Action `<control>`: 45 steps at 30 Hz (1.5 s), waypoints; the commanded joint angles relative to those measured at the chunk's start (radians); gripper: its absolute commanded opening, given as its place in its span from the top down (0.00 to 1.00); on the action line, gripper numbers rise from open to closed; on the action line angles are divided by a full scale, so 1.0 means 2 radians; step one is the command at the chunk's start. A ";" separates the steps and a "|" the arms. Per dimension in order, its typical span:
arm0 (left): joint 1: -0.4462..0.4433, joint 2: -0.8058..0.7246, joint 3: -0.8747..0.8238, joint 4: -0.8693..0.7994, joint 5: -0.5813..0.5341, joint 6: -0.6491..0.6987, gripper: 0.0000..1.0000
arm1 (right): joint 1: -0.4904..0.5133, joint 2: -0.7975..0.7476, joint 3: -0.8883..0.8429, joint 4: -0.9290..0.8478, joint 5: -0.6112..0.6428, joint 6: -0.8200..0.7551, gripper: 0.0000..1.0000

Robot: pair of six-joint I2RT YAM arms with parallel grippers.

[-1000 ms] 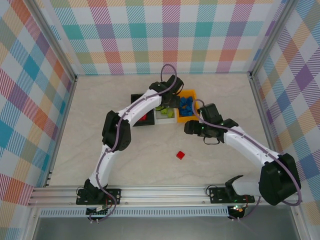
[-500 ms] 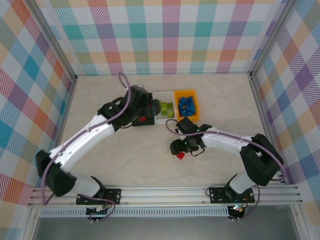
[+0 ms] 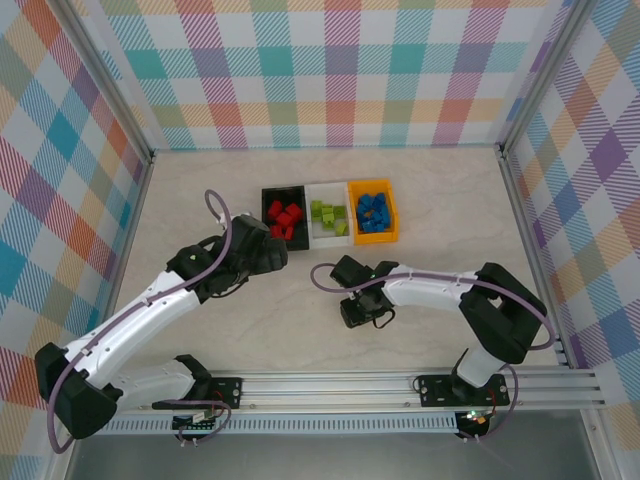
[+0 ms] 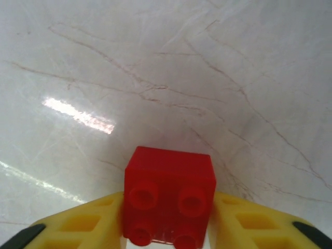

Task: Sort the legos into containers by color

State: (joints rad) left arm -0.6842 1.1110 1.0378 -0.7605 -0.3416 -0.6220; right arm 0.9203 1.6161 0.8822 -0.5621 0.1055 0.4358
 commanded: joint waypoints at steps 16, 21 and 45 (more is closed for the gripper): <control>0.006 -0.077 -0.030 -0.044 -0.044 -0.024 0.00 | -0.014 0.059 0.268 0.007 -0.011 -0.031 0.65; 0.006 -0.087 -0.036 -0.062 -0.049 -0.031 0.00 | -0.044 0.192 0.444 -0.003 -0.022 -0.038 0.63; 0.033 -0.159 -0.144 0.201 -0.242 0.075 0.00 | -0.102 0.098 0.376 0.193 -0.004 -0.004 0.18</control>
State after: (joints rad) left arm -0.6582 0.8101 0.8120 -0.6117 -0.6861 -0.5861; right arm 0.7357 1.9747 1.7805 -0.4091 0.0929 0.3939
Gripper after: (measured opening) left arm 0.997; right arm 0.804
